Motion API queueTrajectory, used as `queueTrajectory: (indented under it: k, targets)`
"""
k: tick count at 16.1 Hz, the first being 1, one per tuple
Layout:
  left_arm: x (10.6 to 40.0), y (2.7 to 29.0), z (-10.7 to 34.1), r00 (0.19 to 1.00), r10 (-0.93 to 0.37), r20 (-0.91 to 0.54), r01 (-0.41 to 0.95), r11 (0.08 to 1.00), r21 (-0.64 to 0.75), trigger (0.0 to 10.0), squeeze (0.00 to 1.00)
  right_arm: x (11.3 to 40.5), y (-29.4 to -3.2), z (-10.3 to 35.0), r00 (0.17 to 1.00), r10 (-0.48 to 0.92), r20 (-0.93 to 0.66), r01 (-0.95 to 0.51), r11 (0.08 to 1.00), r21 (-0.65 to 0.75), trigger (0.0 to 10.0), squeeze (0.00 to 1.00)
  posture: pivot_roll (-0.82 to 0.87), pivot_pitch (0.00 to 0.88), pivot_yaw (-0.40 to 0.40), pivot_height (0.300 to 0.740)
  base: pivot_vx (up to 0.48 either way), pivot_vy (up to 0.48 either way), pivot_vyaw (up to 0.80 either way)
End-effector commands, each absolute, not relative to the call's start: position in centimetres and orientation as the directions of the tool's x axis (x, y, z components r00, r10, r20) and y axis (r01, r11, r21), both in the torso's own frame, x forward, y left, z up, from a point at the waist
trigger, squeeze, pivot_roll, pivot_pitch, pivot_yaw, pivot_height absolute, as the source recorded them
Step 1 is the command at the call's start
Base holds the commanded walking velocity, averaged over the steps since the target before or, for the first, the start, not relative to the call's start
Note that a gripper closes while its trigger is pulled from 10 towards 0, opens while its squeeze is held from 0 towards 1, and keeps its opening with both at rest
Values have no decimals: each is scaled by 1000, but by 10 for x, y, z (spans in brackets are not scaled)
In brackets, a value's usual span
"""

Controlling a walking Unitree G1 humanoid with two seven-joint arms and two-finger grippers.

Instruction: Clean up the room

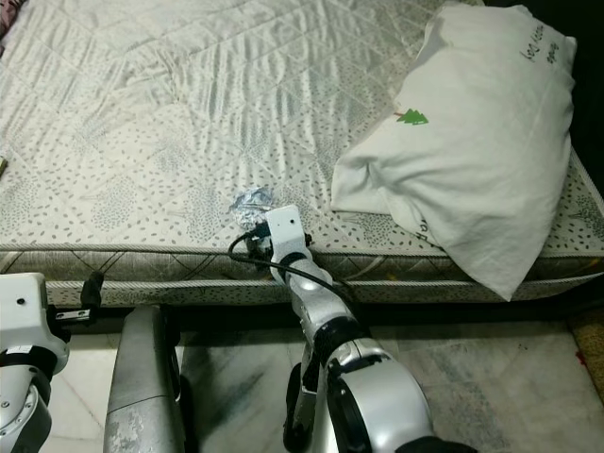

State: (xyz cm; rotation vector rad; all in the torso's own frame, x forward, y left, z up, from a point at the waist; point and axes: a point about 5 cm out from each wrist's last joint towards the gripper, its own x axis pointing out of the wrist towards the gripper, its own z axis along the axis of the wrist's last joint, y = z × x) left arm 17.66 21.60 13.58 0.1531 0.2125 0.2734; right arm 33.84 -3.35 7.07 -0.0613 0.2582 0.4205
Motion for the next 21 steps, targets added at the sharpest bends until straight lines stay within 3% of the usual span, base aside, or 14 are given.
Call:
queueTrajectory:
  k: [1,21]
  targets:
    - [175,214,136,941,278,-191,-243,952,186,10000,0,332,1,78,852,458,-255,-465,885,38,0,0,310,225,-130,513,0,0,0]
    - [188,210,134,953,250,-172,-218,959,183,10000,0,341,-13,86,877,445,-182,-438,896,77,0,0,296,186,-125,513,0,0,0]
